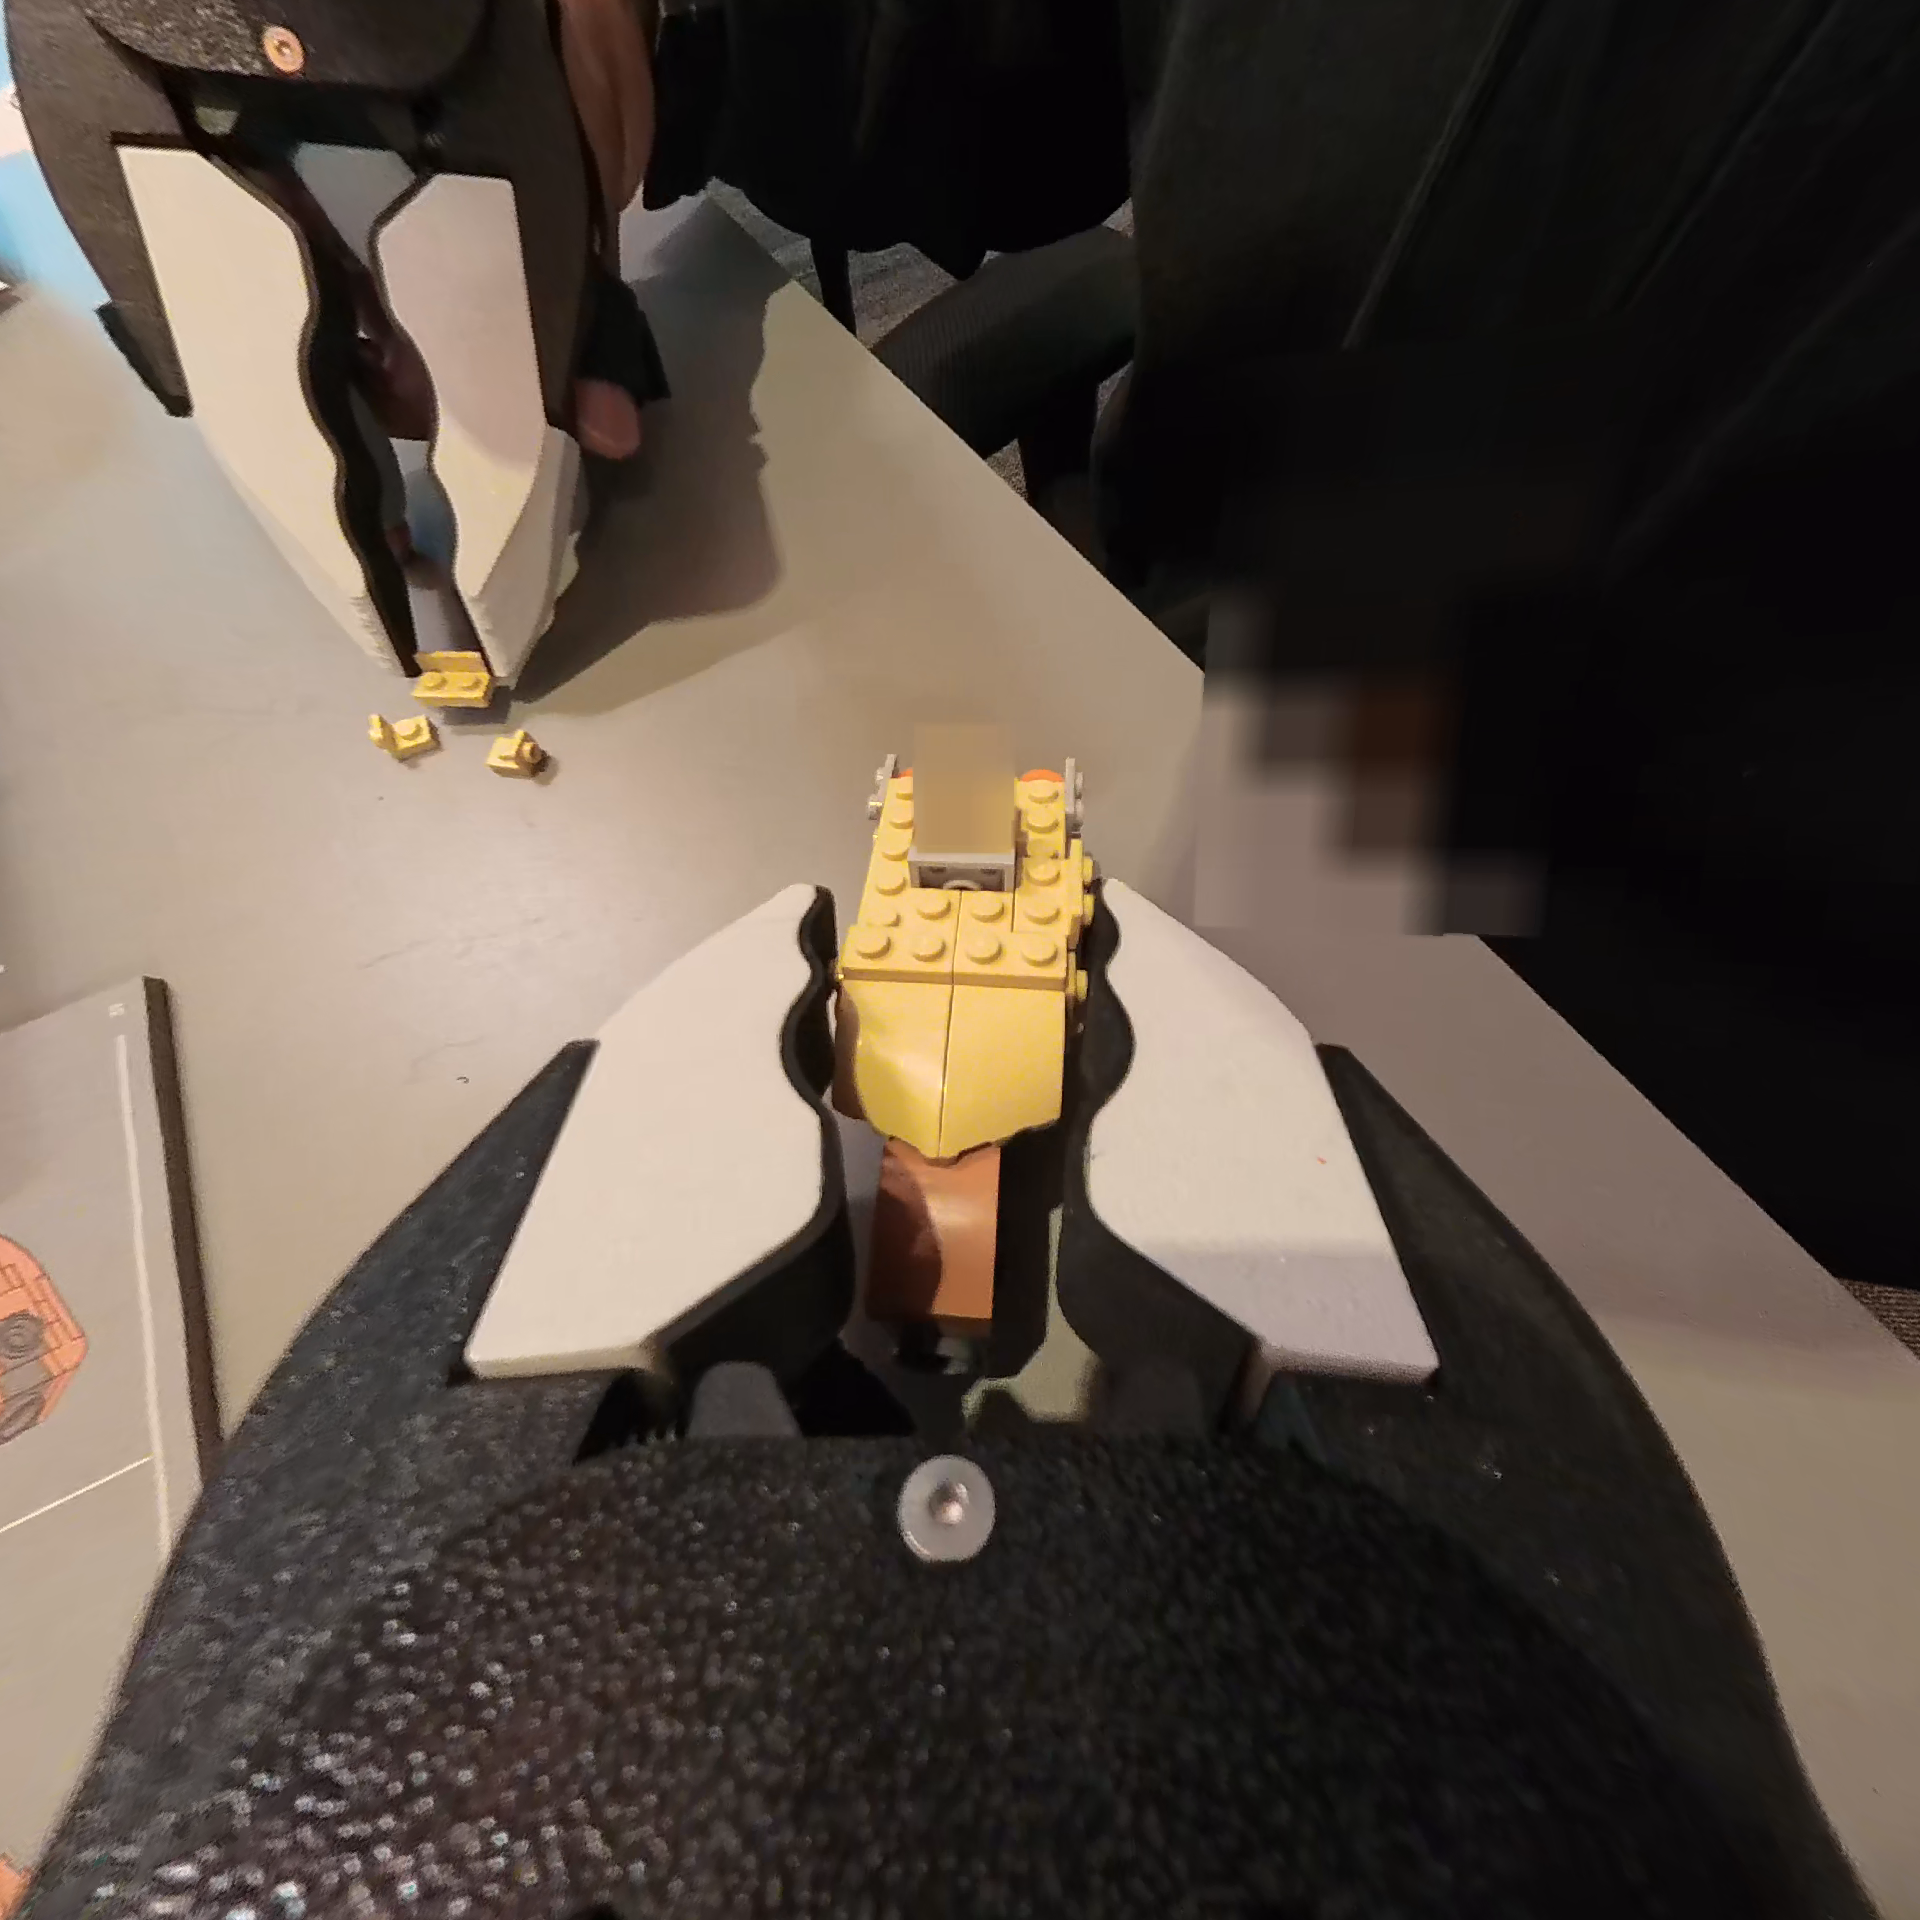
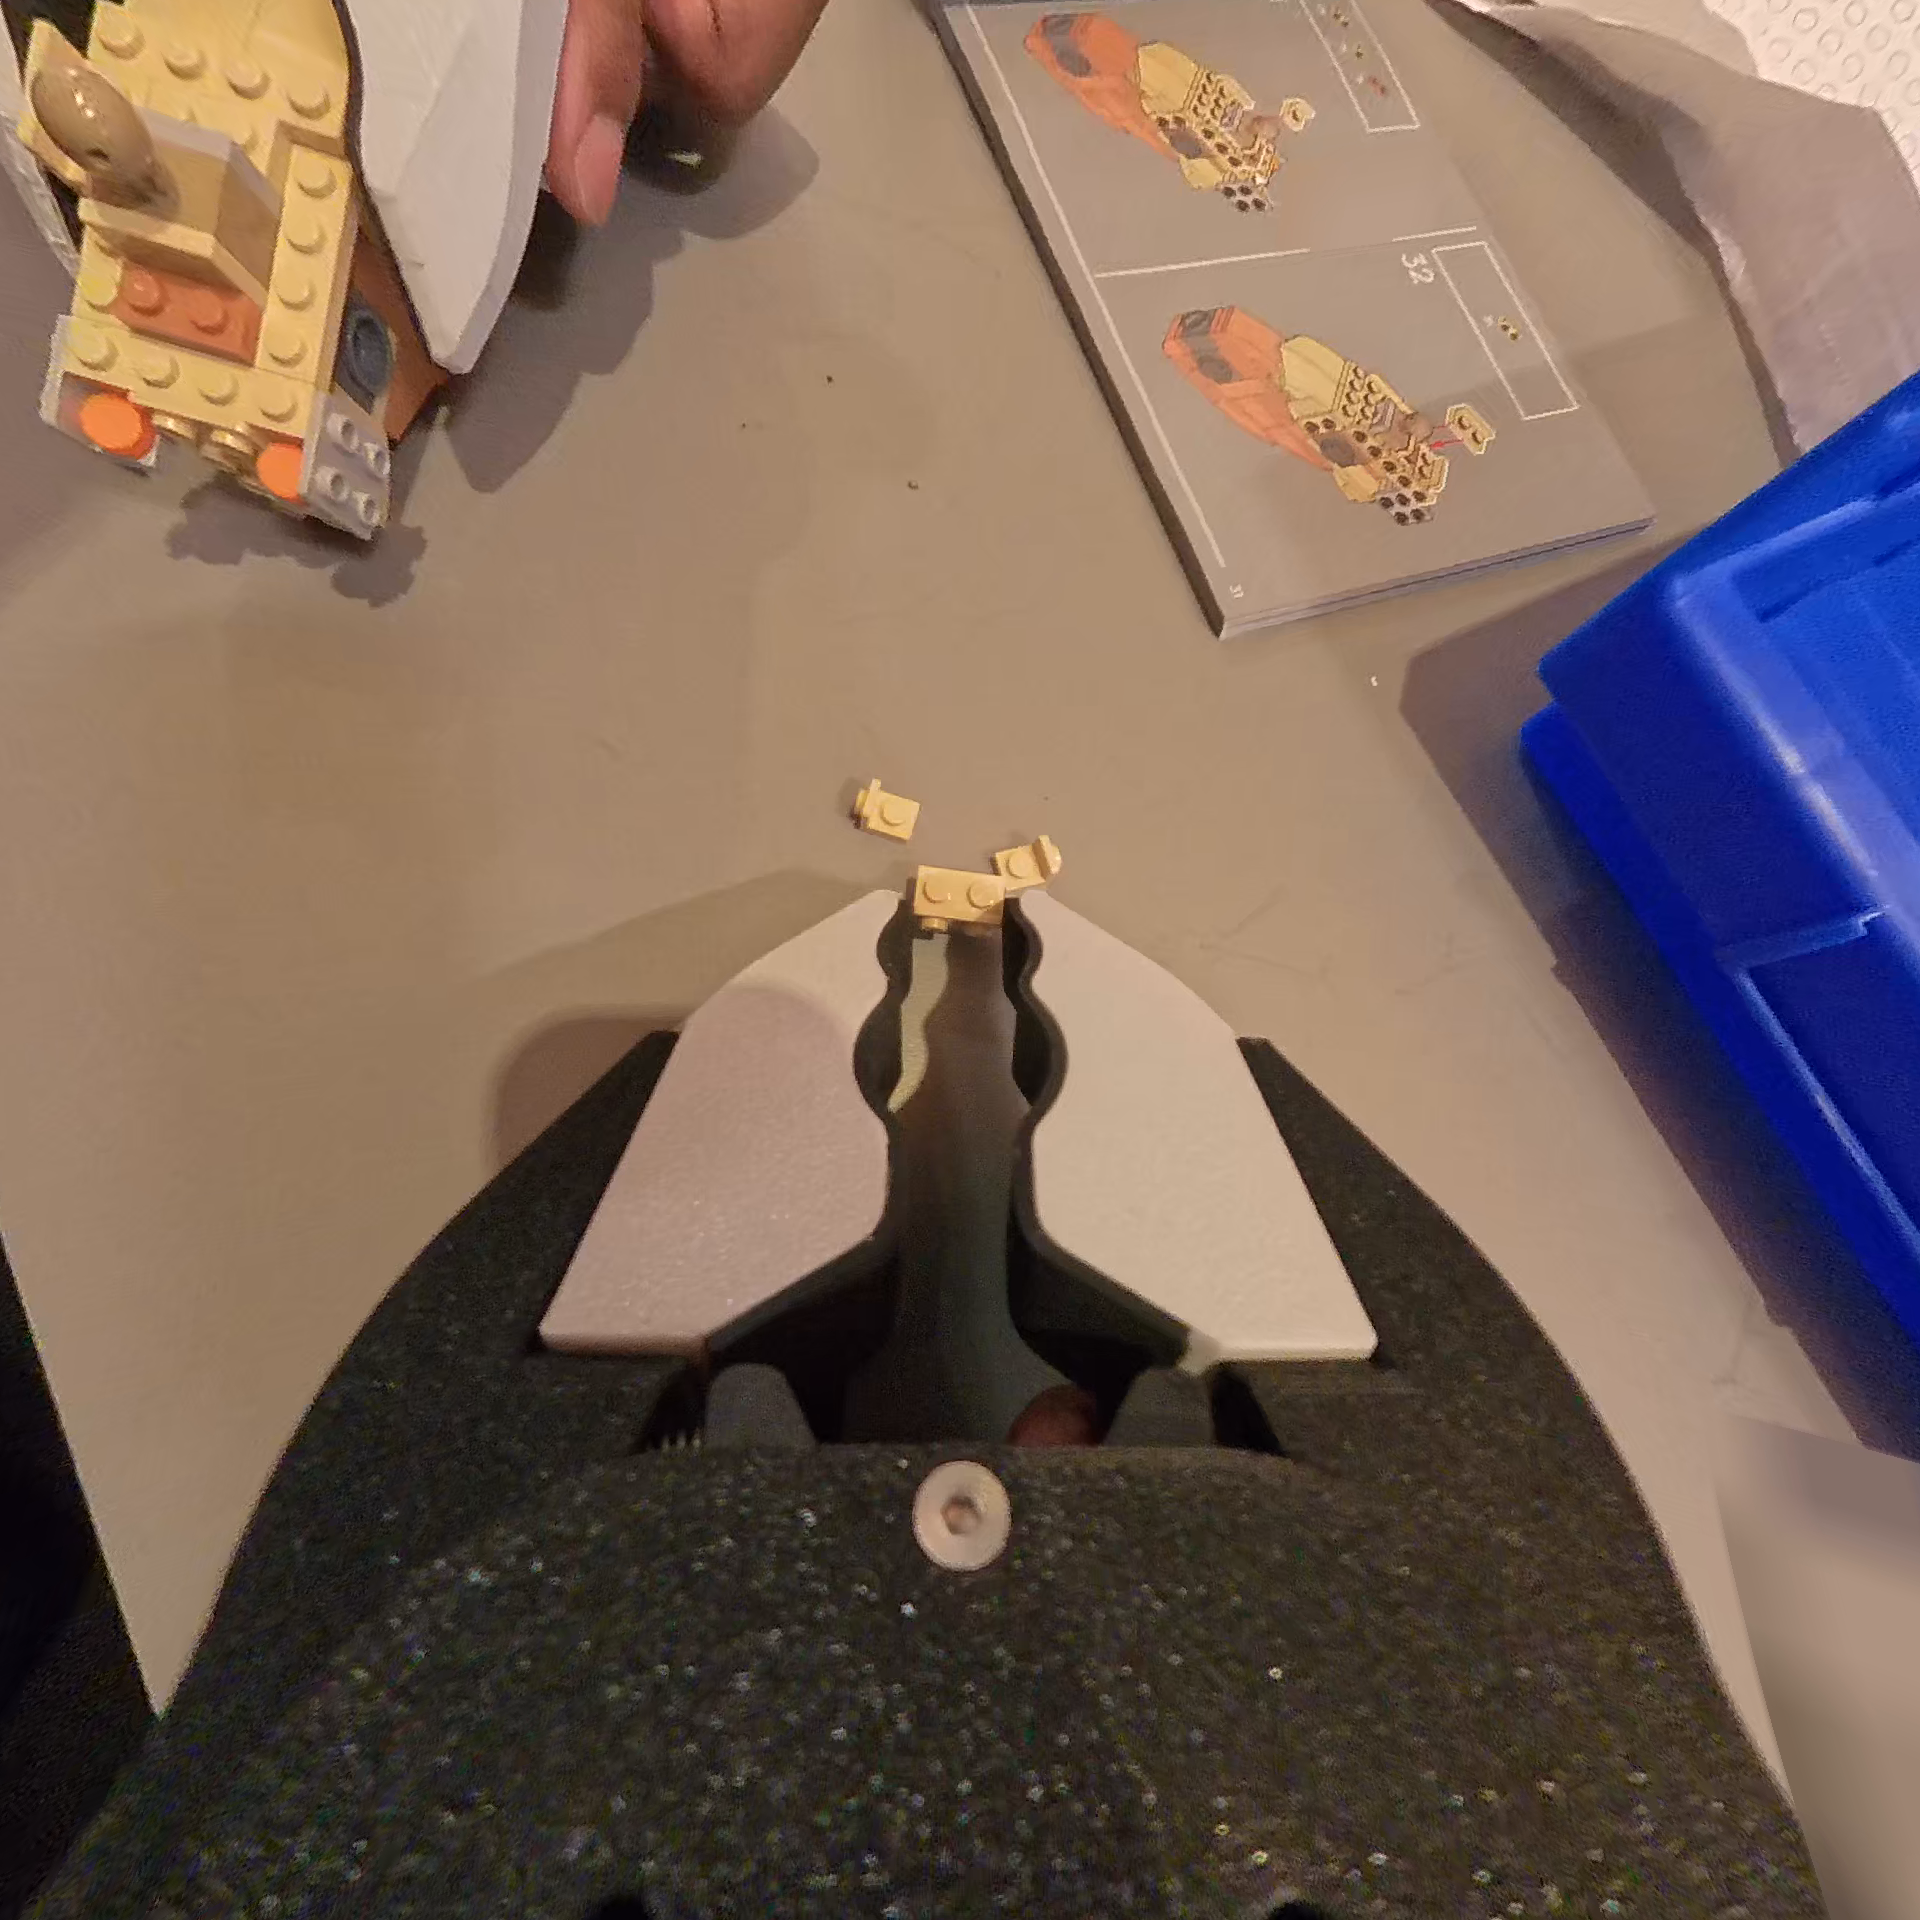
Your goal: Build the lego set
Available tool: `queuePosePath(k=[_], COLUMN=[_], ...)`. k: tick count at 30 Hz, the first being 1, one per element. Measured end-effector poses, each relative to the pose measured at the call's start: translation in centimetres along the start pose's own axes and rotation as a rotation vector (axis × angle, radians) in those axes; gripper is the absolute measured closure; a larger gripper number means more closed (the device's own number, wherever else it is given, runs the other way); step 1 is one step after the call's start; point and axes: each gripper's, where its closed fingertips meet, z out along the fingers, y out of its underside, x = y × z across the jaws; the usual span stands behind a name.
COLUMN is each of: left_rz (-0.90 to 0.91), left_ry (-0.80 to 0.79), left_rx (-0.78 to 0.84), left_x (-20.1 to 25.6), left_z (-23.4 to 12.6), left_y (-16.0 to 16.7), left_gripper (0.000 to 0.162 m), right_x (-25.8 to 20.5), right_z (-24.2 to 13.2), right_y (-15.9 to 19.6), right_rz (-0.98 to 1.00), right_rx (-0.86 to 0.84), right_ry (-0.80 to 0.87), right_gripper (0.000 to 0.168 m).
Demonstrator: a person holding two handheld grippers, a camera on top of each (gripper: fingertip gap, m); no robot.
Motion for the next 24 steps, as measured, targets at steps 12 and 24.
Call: queuePosePath(k=[12, 24], left_rz=[0.004, 0.080], left_ry=[-0.013, 0.071], left_rx=[0.097, 0.183], left_x=[-0.2, 1.0], left_z=[-0.6, -0.8], left_y=[-1.3, -2.6], left_gripper=[0.118, 0.118], right_x=[-0.8, -7.6], right_z=[-1.3, -3.2], right_y=[-2.4, -11.9], right_rz=[-0.119, -0.510], right_rx=[0.139, 0.457], right_ry=[-0.020, -0.341], right_gripper=[0.152, 0.152])
